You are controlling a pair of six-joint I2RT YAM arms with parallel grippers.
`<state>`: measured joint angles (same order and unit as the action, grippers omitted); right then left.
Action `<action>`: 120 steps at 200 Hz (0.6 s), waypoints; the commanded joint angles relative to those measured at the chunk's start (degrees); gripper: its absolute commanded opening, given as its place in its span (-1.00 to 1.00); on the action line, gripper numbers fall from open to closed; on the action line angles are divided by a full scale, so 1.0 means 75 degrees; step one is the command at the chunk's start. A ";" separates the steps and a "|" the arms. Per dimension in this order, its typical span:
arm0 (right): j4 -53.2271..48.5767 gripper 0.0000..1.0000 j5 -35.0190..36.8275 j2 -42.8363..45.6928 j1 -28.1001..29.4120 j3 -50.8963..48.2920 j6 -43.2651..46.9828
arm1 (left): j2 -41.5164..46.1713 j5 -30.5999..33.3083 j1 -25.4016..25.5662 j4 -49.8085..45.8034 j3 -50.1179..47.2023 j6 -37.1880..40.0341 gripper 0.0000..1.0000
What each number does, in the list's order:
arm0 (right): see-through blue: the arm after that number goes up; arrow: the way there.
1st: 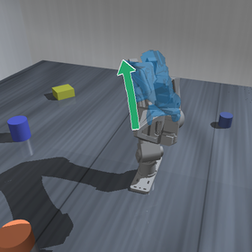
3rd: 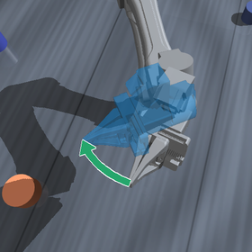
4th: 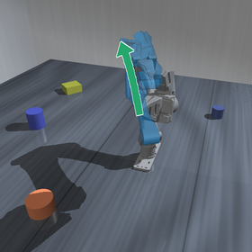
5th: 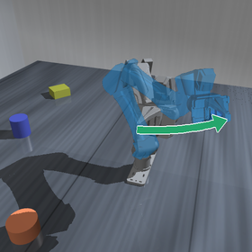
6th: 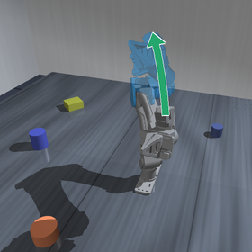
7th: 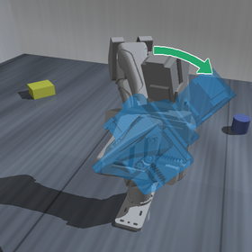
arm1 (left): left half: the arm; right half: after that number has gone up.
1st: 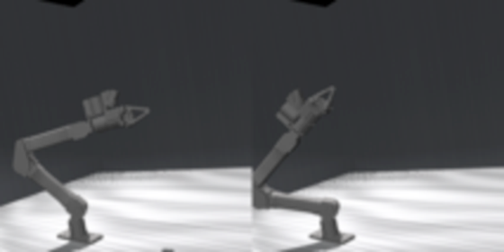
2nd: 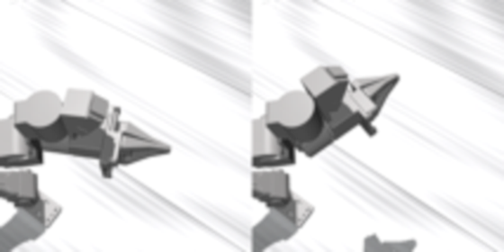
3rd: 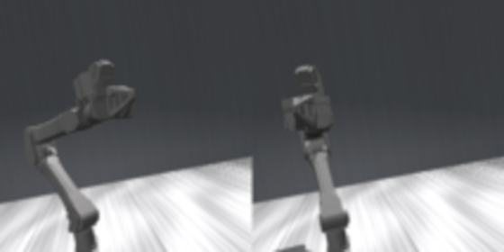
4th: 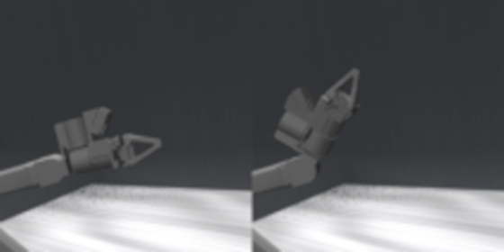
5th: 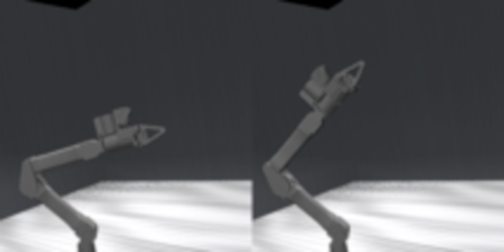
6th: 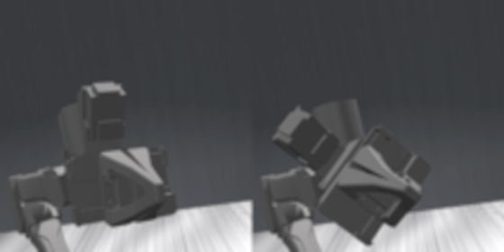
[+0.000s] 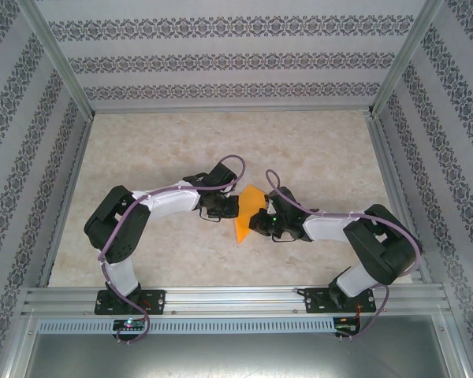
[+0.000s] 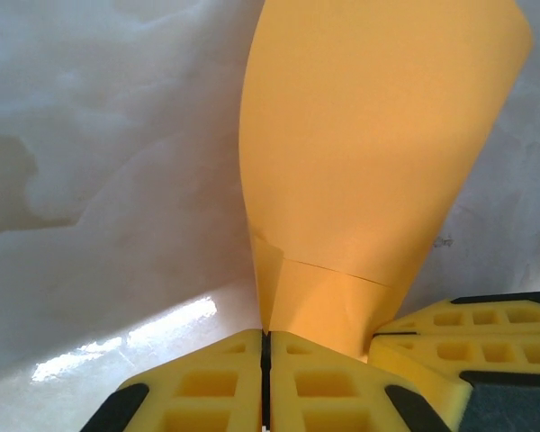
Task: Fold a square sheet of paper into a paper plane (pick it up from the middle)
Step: Fold the wing for the fifth time at the center of the table.
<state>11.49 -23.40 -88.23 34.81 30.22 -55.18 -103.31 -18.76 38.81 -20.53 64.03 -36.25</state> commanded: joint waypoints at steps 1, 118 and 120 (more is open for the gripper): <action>-0.0413 -0.88 0.0263 -0.0178 -0.0058 0.0121 0.0220 | -0.0066 0.0106 0.0134 -0.0220 0.0176 0.0187 -0.78; -0.0401 -0.90 0.0165 -0.0477 -0.0085 0.0225 0.0330 | -0.0254 -0.0370 0.0333 -0.0319 0.0603 0.0211 -0.75; -0.0396 -0.90 0.0166 -0.0472 -0.0083 0.0219 0.0327 | -0.0265 -0.0384 0.0333 -0.0320 0.0612 0.0215 -0.75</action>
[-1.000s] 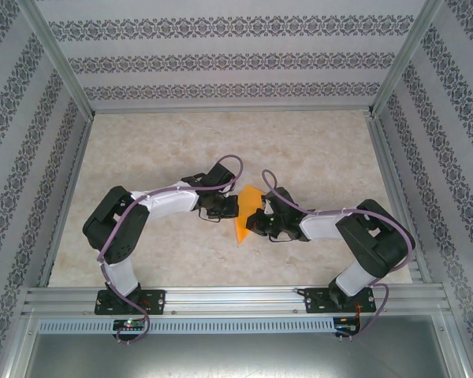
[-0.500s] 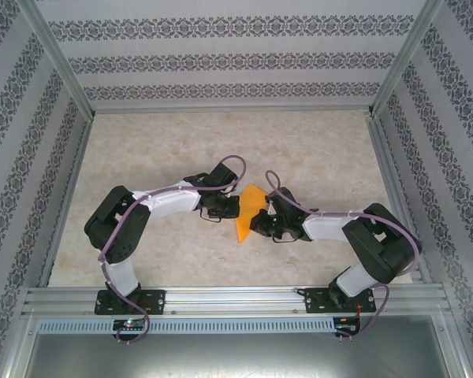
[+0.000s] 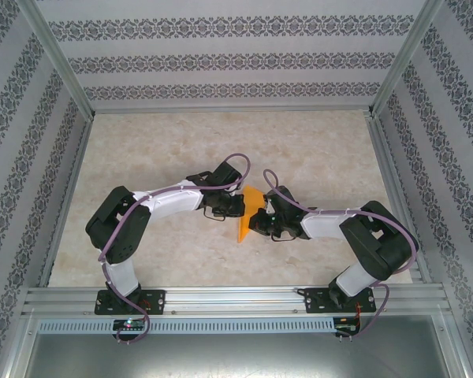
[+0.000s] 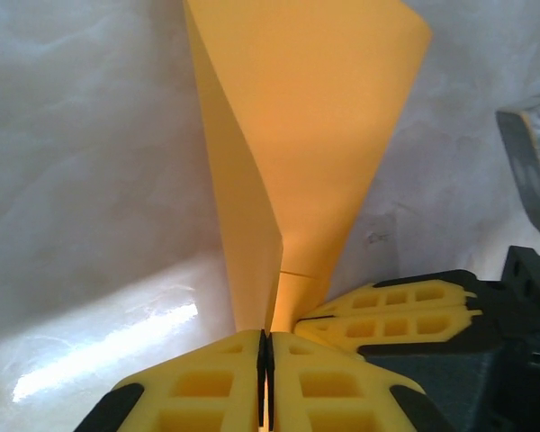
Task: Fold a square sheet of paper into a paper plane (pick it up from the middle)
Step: Fold the wing for the fifth time at the center of the table.
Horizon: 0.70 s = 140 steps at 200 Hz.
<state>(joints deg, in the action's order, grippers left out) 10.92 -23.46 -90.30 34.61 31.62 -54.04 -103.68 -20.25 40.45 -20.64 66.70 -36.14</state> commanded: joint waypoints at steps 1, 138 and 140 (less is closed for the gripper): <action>-0.0320 -0.90 0.0175 -0.0195 -0.0057 0.0030 0.0175 | -0.0227 -0.0190 0.0121 -0.0312 0.0264 0.0195 -0.75; 0.0594 -0.93 -0.0044 -0.0062 -0.0196 -0.0485 0.0012 | -0.0859 -0.0532 0.0314 0.0086 0.0517 0.0020 -0.75; 0.0610 -0.93 -0.0038 -0.0050 -0.0203 -0.0497 0.0002 | -0.0865 -0.0545 0.0317 0.0091 0.0517 0.0015 -0.74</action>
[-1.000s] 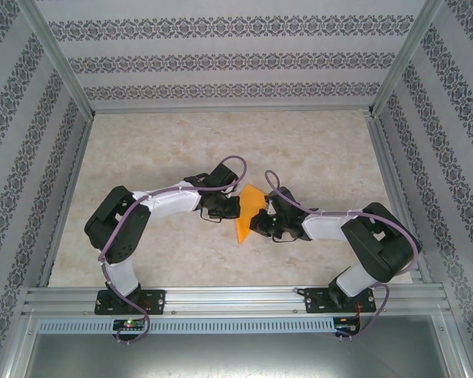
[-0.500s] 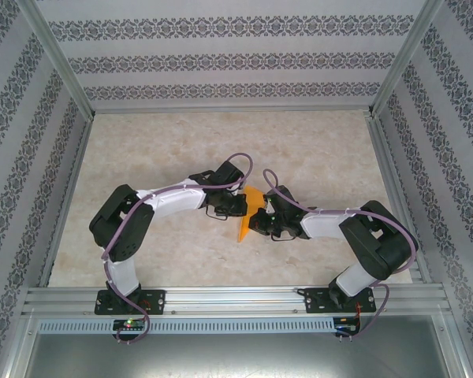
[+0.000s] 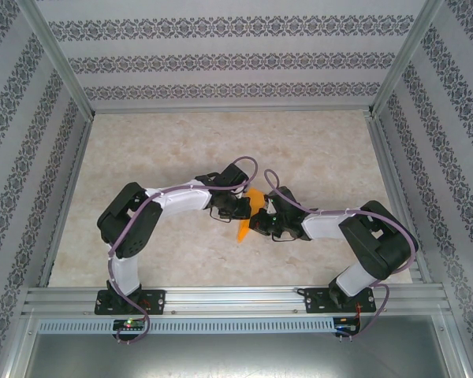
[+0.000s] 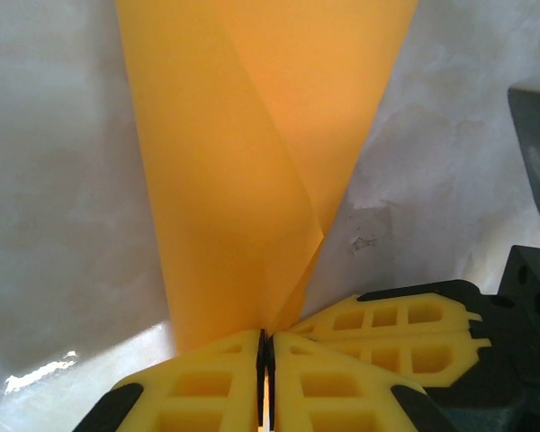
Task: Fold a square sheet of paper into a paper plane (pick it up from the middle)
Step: Fold the wing for the fifth time at the center of the table.
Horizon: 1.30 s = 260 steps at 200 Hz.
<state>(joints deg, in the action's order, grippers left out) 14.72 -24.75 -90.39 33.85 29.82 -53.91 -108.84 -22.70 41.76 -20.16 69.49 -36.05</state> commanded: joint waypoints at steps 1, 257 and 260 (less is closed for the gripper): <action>0.0119 -0.93 0.0135 -0.0034 -0.0098 -0.0266 -0.0017 | -0.0192 -0.0225 0.0141 0.0033 0.0144 0.0003 -0.74; 0.1352 -1.00 -0.0250 0.0213 -0.0517 -0.0916 -0.0867 | -0.0786 -0.0851 0.0140 0.0930 0.0115 -0.0555 -0.76; 0.1327 -1.00 -0.0250 0.0246 -0.0525 -0.0919 -0.0872 | -0.0775 -0.0832 0.0139 0.0931 0.0110 -0.0557 -0.75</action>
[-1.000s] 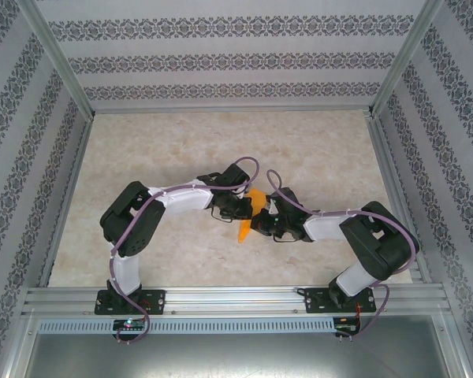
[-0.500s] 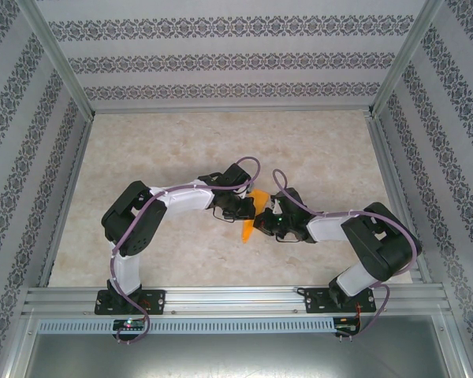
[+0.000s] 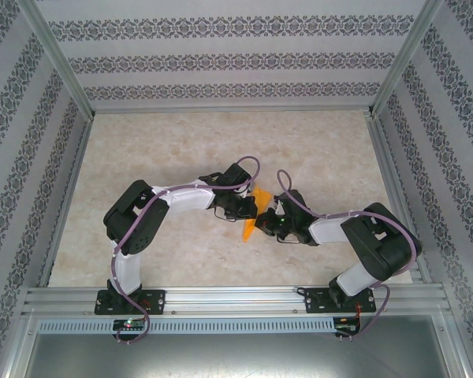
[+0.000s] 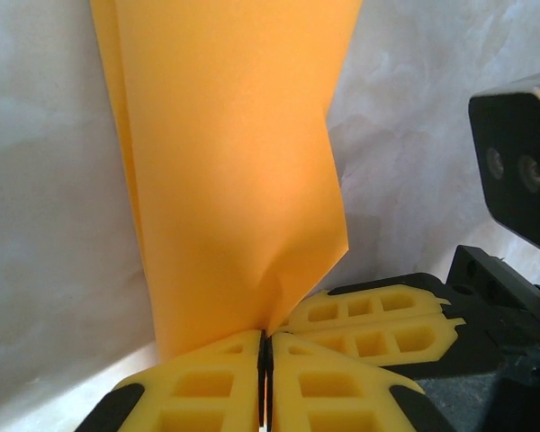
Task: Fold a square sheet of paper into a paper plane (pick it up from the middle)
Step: Fold the wing for the fifth time at the center of the table.
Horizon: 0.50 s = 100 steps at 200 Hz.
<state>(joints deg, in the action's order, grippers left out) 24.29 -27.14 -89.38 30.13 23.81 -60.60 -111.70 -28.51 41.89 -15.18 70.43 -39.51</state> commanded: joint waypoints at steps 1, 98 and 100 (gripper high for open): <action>0.0046 -1.00 0.0067 0.0132 -0.0031 -0.0117 0.0019 | -0.0390 -0.0055 0.0122 0.0260 -0.0016 -0.0092 -0.75; -0.1454 -1.00 0.0482 0.0783 -0.0343 -0.0110 -0.0552 | -0.0341 0.0058 -0.0019 0.0231 -0.0006 0.0012 -0.76; -0.1419 -1.00 0.0478 0.0764 -0.0348 -0.0106 -0.0559 | -0.0332 0.0054 -0.0019 0.0231 0.0004 0.0007 -0.76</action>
<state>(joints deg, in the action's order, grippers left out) 15.94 -24.91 -83.74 28.23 23.09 -63.42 -114.10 -28.34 41.91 -14.11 70.30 -39.48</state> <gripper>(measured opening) 0.048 0.120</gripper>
